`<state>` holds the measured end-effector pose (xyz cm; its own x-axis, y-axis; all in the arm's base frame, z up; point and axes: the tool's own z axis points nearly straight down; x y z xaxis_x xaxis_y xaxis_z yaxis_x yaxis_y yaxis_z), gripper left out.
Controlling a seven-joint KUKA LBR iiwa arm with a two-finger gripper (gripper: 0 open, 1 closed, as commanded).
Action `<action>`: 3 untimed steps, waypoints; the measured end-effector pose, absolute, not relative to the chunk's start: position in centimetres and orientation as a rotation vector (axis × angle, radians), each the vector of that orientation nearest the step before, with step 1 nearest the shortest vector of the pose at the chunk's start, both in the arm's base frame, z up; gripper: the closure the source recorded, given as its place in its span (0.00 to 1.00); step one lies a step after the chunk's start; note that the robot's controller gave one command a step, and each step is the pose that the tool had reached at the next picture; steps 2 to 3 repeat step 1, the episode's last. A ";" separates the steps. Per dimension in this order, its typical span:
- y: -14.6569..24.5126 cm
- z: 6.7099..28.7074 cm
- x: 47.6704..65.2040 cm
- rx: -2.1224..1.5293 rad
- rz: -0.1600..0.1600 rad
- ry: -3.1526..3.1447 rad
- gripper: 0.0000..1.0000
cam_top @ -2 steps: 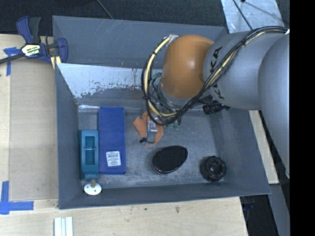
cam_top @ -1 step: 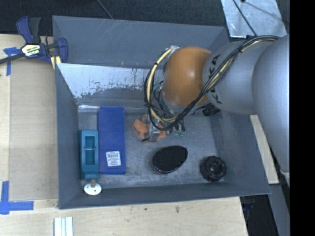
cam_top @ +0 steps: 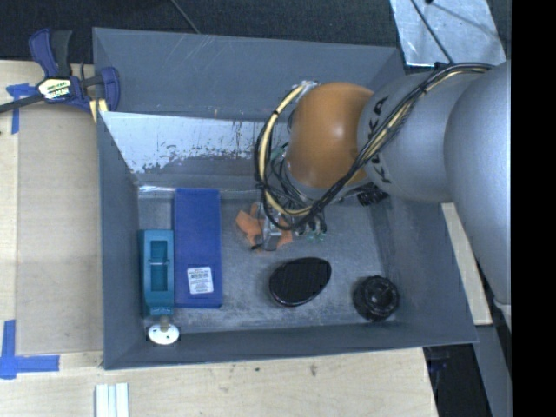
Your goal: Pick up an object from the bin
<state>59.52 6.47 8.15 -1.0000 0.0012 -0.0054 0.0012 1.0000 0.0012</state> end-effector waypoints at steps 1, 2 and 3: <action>5.5 25.4 58.6 0.040 0.001 3.131 1.00; 5.5 25.4 58.6 0.040 0.001 3.131 1.00; 5.5 25.4 58.6 0.040 0.001 3.131 1.00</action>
Offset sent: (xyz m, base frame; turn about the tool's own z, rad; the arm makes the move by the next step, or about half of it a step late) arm 0.0000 0.0000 0.0000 0.0000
